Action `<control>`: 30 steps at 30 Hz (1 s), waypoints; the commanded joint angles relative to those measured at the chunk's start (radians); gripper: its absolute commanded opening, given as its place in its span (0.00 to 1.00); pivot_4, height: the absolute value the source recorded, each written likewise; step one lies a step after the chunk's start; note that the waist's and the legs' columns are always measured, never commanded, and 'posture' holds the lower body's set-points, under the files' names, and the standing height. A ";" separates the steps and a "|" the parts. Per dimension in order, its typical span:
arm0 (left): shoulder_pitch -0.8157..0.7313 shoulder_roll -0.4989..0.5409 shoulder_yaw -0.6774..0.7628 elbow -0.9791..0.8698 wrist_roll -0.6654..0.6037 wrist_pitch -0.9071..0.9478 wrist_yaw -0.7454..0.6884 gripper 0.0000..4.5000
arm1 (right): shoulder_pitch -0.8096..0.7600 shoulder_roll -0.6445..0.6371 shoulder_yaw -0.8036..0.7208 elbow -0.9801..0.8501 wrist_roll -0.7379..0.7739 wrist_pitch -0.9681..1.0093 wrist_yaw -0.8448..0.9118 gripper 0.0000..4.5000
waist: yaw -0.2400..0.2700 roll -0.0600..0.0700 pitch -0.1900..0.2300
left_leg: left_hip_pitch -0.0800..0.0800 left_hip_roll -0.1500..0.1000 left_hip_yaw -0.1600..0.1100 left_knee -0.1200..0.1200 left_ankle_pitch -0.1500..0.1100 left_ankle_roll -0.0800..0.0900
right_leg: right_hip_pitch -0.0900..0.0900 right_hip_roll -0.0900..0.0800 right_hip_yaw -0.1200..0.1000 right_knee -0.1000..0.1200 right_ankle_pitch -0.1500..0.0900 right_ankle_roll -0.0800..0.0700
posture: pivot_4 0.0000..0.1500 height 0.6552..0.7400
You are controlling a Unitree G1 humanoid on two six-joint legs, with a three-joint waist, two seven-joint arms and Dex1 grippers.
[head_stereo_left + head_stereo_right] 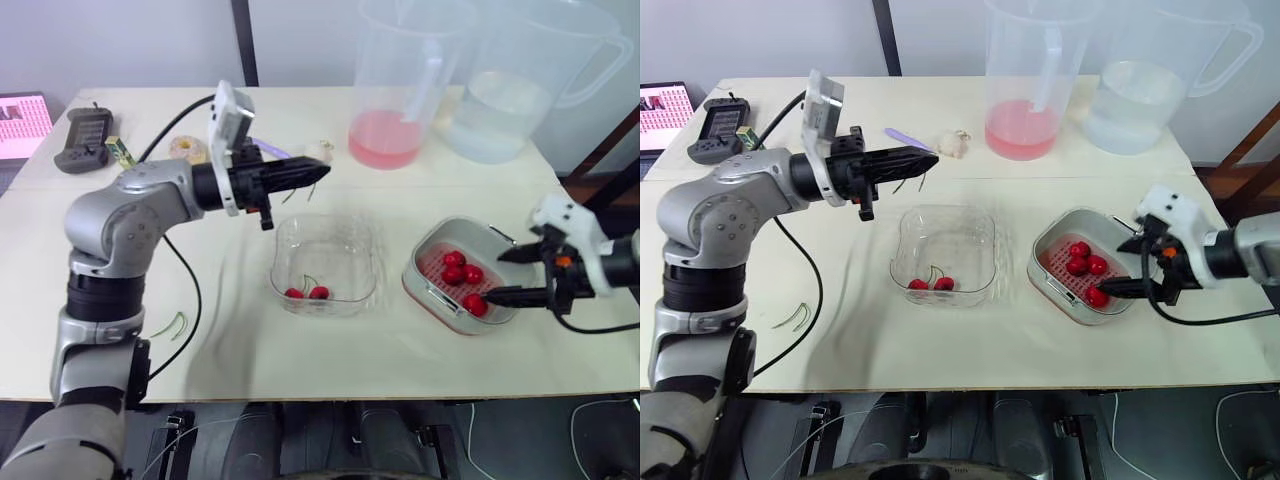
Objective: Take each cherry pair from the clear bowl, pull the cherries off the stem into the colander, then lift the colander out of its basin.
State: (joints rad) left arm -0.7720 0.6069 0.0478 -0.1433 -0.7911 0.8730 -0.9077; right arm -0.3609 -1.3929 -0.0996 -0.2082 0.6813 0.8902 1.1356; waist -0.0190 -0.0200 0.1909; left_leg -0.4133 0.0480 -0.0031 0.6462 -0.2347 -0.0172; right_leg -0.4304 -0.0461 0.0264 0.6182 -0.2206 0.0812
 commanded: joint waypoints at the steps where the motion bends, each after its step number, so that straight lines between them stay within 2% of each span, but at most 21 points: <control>1: 0.027 0.073 0.098 -0.075 -0.055 0.037 -0.007 0.00 | -0.164 0.058 -0.046 0.006 0.094 -0.030 0.096 0.99 | -0.003 0.000 0.001 | 0.000 0.000 0.000 0.000 0.000 0.000 | 0.000 0.000 0.000 0.000 0.000 0.000 | 1.00 1.00; 5: 0.108 0.168 0.167 -0.119 -0.095 0.081 -0.024 0.00 | -0.337 0.162 -0.013 -0.006 0.180 0.019 0.139 0.99 | -0.001 0.000 0.001 | 0.000 0.001 -0.001 -0.001 0.000 0.000 | -0.001 0.001 -0.001 0.001 0.000 0.000 | 1.00 1.00; 9: 0.296 0.293 0.272 -0.179 -0.126 0.129 -0.050 0.00 | -0.484 0.286 0.046 -0.040 0.230 0.045 0.163 0.99 | -0.002 0.000 0.002 | 0.000 0.001 0.000 -0.001 0.000 0.000 | -0.001 0.000 0.000 0.001 0.000 -0.001 | 1.00 1.00; 12: 0.445 0.341 0.330 -0.214 -0.129 0.146 -0.053 0.00 | -0.534 0.345 0.077 -0.032 0.217 0.042 0.163 0.99 | 0.002 0.000 0.002 | 0.000 0.001 0.001 -0.001 0.000 0.000 | -0.001 -0.001 0.000 0.001 0.001 -0.001 | 1.00 1.00; 16: 0.677 0.365 0.404 -0.223 -0.123 0.182 -0.062 0.00 | -0.550 0.409 0.096 -0.034 0.237 0.045 0.187 0.99 | 0.005 -0.001 0.003 | 0.000 0.001 0.001 -0.001 0.000 -0.001 | -0.001 -0.002 -0.001 0.000 0.001 -0.001 | 1.00 1.00; 20: 0.803 0.323 0.415 -0.166 -0.070 0.118 -0.038 0.00 | -0.556 0.441 0.109 -0.054 0.230 0.045 0.182 0.99 | 0.007 0.000 0.003 | -0.002 0.001 0.002 -0.001 0.000 -0.001 | -0.003 -0.004 -0.001 0.000 0.001 -0.002 | 1.00 1.00; 23: 0.832 0.296 0.409 -0.109 -0.039 0.085 -0.025 0.00 | -0.556 0.455 0.117 -0.059 0.215 0.043 0.172 0.99 | 0.006 0.000 0.003 | -0.002 0.001 0.003 -0.001 0.000 -0.001 | -0.004 -0.004 -0.001 0.000 0.001 -0.003 | 1.00 1.00; 26: 0.850 0.286 0.395 -0.057 -0.011 0.070 -0.022 0.20 | -0.545 0.456 0.114 -0.071 0.211 0.047 0.162 1.00 | 0.005 0.000 0.003 | -0.002 0.001 0.003 -0.001 0.000 -0.001 | -0.005 -0.004 -0.001 0.001 0.002 -0.003 | 1.00 1.00; 30: 0.842 0.281 0.412 -0.006 0.005 0.045 -0.019 0.64 | -0.527 0.450 0.105 -0.095 0.219 0.057 0.154 1.00 | 0.005 0.000 0.003 | -0.004 0.001 0.003 -0.001 0.000 -0.001 | -0.006 -0.004 -0.001 0.001 0.002 -0.003 | 1.00 1.00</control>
State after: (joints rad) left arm 0.0761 0.8905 0.4315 -0.1588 -0.7931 0.9437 -0.9282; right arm -0.8841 -0.9347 0.0326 -0.2733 0.8899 0.9500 1.2912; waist -0.0144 -0.0201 0.1936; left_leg -0.4176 0.0492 -0.0001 0.6449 -0.2350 -0.0180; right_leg -0.4374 -0.0498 0.0253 0.6190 -0.2189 0.0779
